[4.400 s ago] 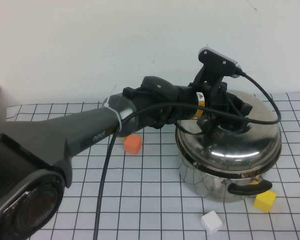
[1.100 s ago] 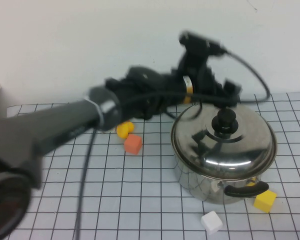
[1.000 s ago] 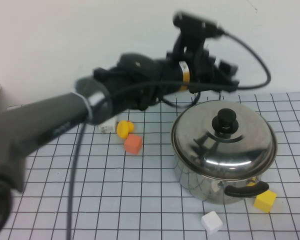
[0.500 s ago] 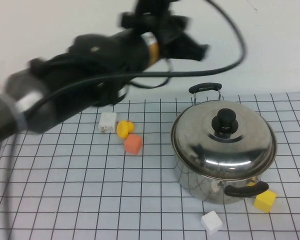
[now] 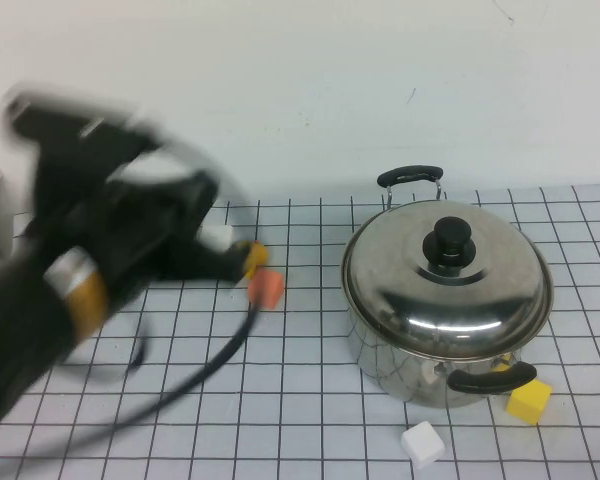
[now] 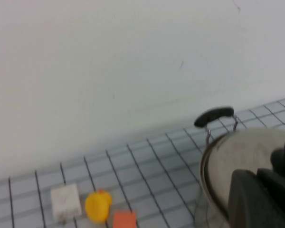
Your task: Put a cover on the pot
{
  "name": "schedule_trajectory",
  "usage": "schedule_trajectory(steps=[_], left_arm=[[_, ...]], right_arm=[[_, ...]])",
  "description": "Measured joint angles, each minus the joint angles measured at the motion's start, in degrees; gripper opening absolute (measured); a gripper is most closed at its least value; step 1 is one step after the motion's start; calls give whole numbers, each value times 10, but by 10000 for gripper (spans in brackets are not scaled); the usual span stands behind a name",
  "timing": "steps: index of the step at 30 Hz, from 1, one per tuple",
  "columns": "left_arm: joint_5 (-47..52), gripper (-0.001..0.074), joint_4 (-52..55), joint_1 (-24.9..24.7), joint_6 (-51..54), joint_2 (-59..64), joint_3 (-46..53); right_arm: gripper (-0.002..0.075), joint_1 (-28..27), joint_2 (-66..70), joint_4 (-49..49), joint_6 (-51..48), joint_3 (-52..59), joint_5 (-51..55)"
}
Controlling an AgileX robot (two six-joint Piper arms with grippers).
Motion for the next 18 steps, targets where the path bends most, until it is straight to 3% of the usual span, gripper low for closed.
schedule_trajectory(steps=[7,18], left_arm=[[-1,0,-6,0,-22,-151,155],[-53,0,5,0,-31,-256,219]], right_arm=[[12,0,0,0,0,0,0],[13,0,0,0,0,0,0]])
